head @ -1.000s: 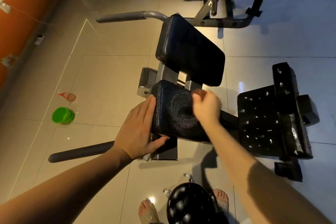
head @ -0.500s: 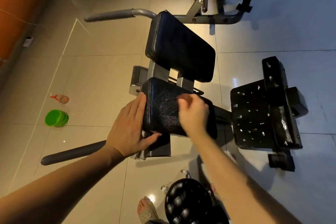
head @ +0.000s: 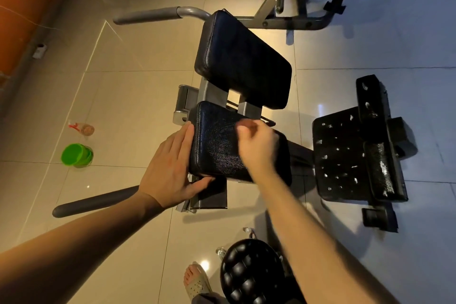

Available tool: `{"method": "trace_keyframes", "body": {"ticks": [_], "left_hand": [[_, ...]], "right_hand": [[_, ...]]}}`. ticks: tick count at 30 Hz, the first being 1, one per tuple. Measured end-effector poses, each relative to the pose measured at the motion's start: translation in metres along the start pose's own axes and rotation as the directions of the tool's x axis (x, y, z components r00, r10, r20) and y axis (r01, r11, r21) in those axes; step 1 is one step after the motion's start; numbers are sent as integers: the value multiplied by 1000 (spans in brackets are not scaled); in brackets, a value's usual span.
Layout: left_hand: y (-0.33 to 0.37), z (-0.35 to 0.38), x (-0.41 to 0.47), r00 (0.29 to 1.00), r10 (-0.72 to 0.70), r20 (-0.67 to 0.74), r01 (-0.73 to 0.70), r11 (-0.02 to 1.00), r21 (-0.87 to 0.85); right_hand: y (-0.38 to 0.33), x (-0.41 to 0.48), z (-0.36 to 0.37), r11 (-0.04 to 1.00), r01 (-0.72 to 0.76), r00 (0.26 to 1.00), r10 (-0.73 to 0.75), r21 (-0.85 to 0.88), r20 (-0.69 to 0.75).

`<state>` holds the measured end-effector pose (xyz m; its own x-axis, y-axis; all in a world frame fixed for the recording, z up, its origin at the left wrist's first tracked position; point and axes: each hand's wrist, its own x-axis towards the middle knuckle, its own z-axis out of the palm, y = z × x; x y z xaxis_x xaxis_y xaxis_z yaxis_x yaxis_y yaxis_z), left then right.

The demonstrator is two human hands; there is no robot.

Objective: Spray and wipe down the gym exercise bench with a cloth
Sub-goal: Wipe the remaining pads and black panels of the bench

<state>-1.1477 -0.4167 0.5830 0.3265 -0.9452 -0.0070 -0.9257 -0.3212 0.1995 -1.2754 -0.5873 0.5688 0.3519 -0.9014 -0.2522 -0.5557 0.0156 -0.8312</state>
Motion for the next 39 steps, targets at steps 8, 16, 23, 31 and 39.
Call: {"method": "trace_keyframes", "body": {"ticks": [8, 16, 23, 31, 39], "left_hand": [[-2, 2, 0, 1000, 12, -13, -12, 999, -31], [-1, 2, 1, 1000, -2, 3, 2, 999, -32], [-3, 4, 1, 1000, 0, 1, 0, 1000, -21], [-3, 4, -1, 1000, -6, -1, 6, 999, -46], [-3, 3, 1, 1000, 2, -9, -2, 1000, -30]], "right_hand": [[63, -4, -43, 981, -155, 988, 157, -119, 9], [10, -19, -17, 978, 76, 942, -134, 192, 307], [63, 27, -39, 984, -150, 989, 149, -94, -20], [16, -36, -16, 932, 291, 887, -347, 216, 304], [25, 43, 0, 994, -98, 993, 101, 46, -58]]}}
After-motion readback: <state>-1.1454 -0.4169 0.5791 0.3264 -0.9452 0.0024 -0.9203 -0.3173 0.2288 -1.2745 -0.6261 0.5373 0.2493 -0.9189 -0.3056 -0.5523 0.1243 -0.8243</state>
